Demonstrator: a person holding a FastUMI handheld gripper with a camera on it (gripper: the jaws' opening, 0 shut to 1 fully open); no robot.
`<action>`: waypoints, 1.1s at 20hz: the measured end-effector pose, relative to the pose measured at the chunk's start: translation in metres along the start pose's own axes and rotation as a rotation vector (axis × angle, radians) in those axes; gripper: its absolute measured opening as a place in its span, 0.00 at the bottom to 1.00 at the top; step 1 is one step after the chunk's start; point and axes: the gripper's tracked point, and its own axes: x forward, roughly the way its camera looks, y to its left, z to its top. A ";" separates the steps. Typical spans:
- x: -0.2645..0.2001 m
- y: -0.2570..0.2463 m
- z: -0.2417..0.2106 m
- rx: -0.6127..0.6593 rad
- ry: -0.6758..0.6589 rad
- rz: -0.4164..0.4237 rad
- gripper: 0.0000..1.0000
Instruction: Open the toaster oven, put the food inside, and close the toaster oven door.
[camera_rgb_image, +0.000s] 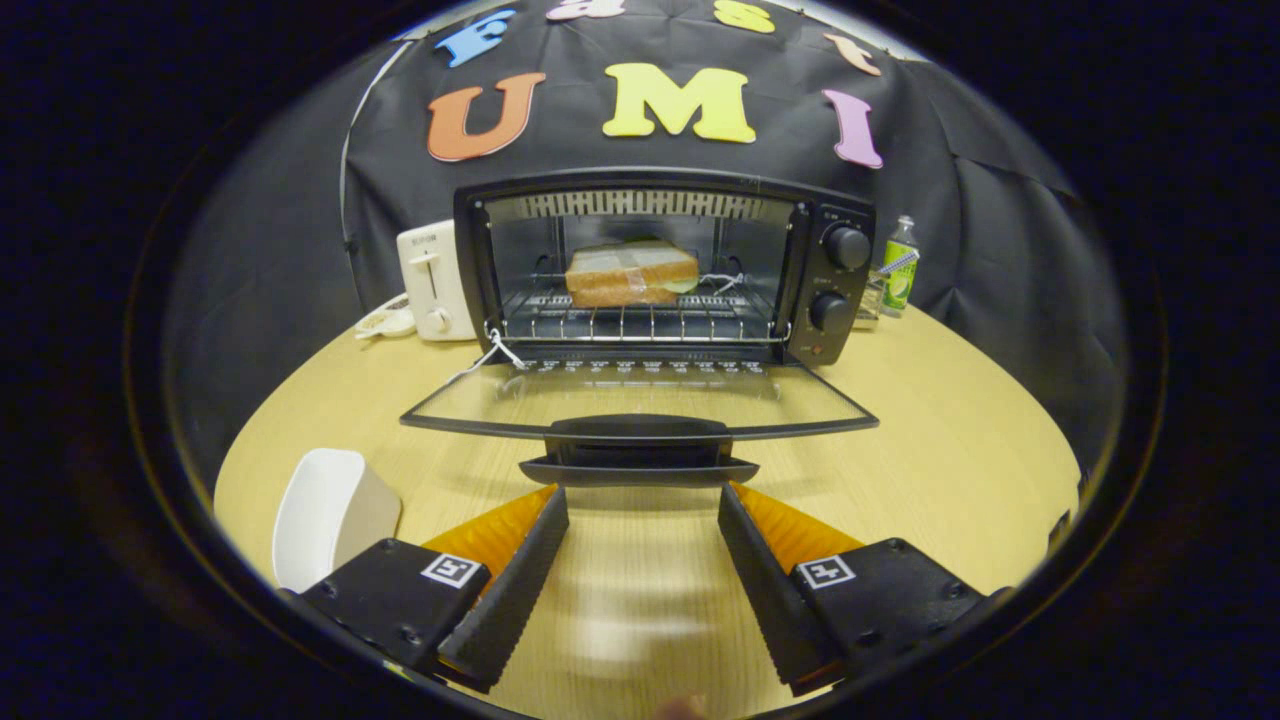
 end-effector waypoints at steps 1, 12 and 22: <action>-0.001 0.000 0.002 -0.005 -0.010 -0.005 0.99; -0.008 0.000 0.042 -0.005 -0.147 -0.016 0.99; -0.014 0.004 0.107 -0.061 -0.337 0.000 0.98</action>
